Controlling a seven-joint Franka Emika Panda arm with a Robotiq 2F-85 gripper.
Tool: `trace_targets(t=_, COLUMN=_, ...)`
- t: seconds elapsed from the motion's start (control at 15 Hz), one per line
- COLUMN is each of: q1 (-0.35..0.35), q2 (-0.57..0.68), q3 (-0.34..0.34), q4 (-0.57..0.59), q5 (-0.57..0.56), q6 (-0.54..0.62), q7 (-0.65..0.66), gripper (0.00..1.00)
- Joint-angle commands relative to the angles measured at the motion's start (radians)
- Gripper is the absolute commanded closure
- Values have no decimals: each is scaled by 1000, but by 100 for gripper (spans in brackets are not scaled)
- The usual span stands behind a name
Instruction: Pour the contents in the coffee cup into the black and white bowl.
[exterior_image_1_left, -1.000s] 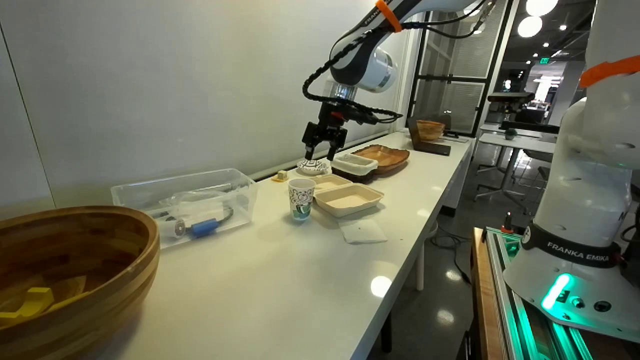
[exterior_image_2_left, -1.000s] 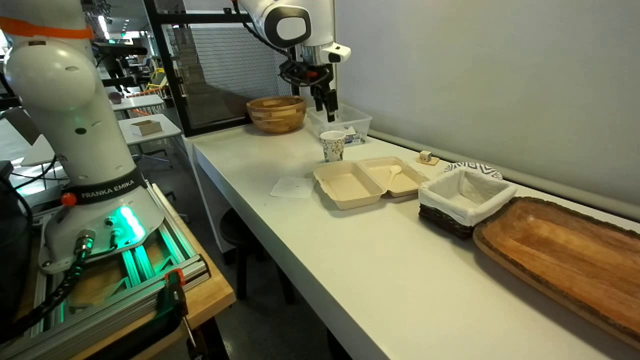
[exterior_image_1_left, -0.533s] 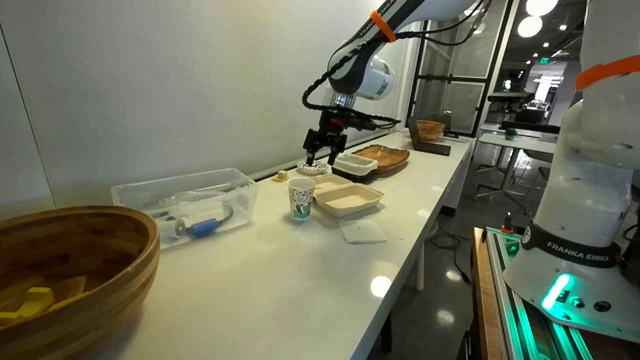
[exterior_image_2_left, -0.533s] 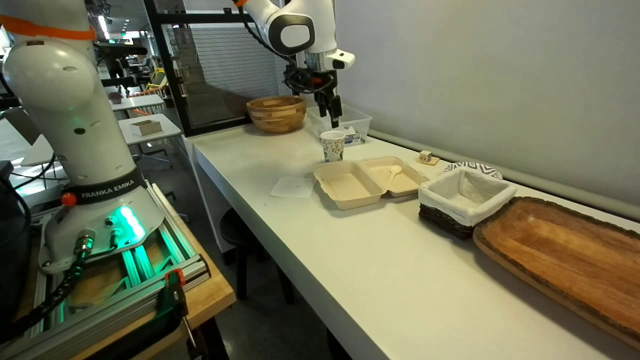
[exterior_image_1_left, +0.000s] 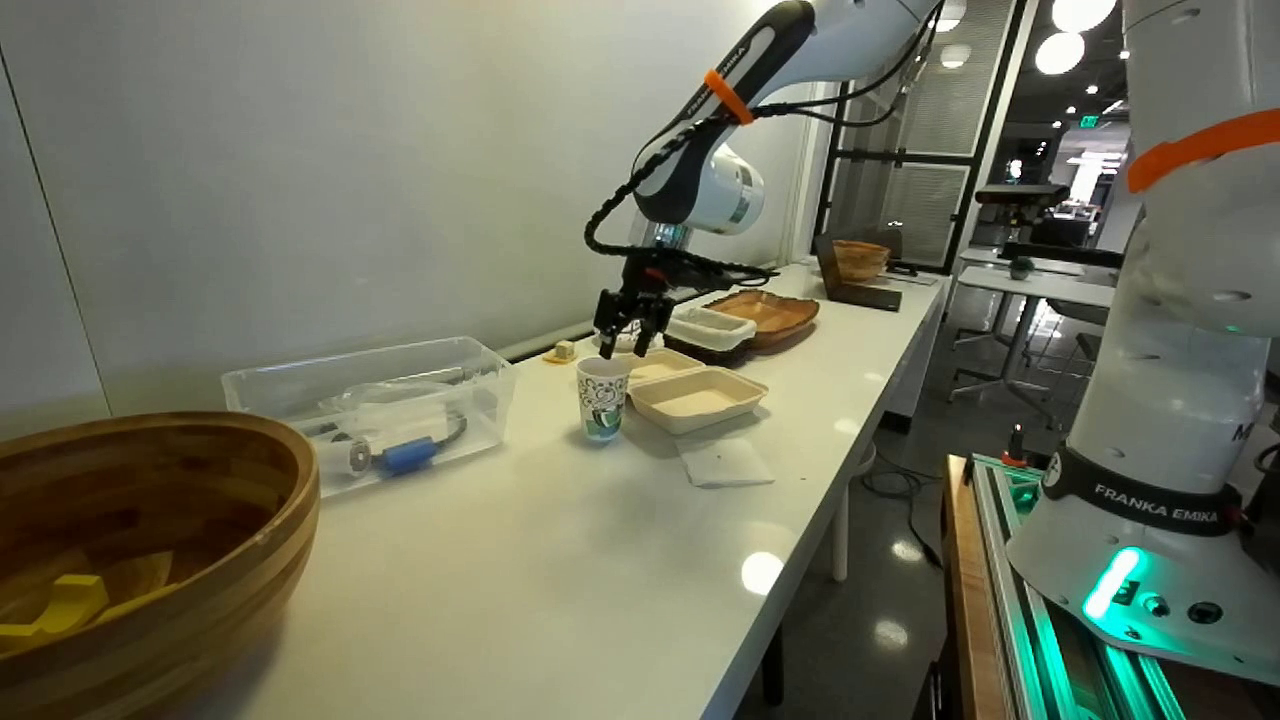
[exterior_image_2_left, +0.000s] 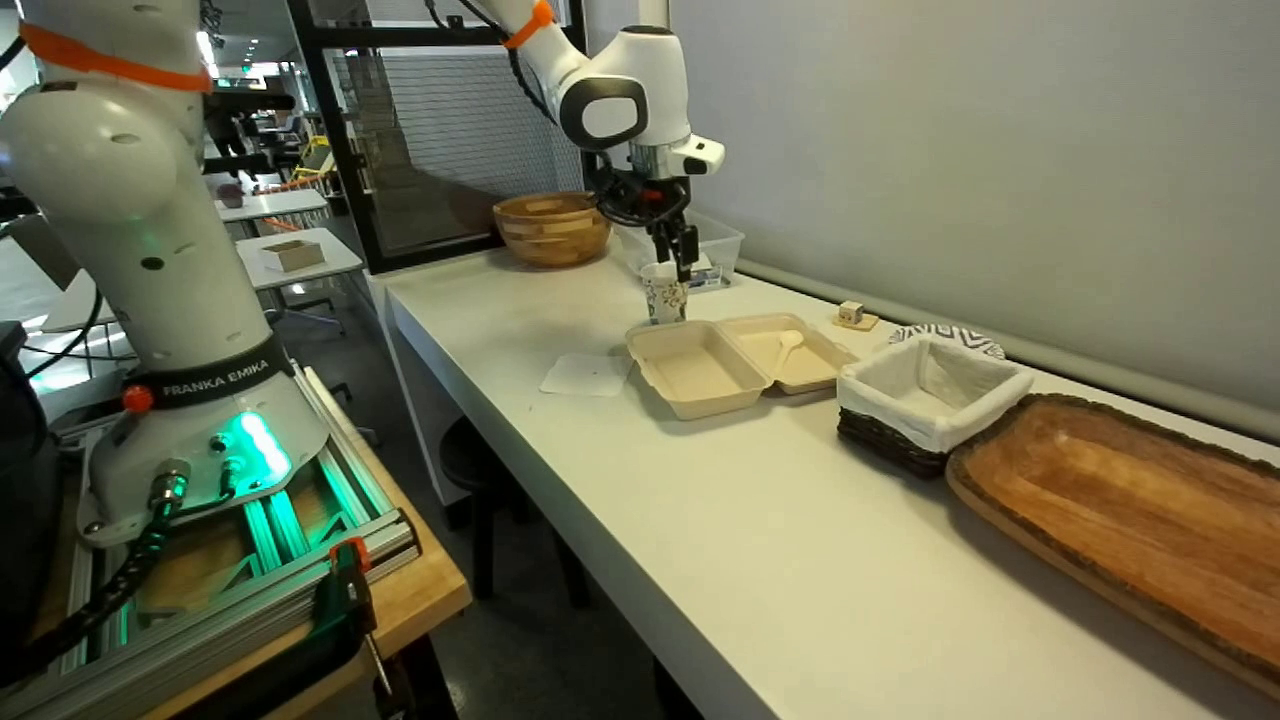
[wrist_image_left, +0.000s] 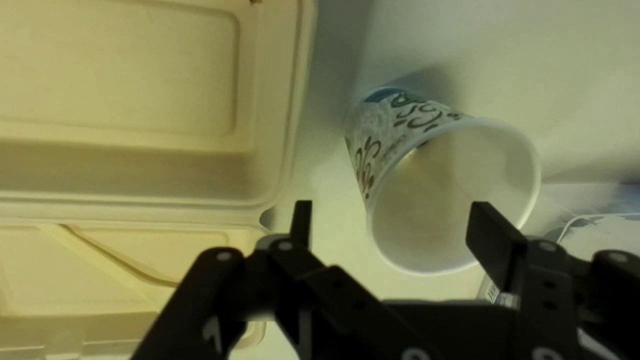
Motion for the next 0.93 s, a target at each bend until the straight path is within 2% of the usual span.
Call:
trace_targets(t=0.0, q1=-30, q2=58, q3=42, q4=42, q5=26, q6=22, q7=-30, gripper=50)
trace_targets(t=0.13, q1=-31, q2=67, q3=44, q4=51, q5=12, q6=16, q7=-19, gripper=68)
trace_targets(t=0.4, q1=-27, q2=49, q3=32, q4=42, q5=-3, q6=-1, q7=10, gripper=97)
trace_targets(t=0.47, q1=-30, q2=43, q3=33, q4=37, q5=0, q6=0, q7=9, gripper=100)
trace_targets(t=0.87, q1=-20, q2=-85, q3=13, q4=7, q5=-11, q6=-35, q7=59, gripper=99)
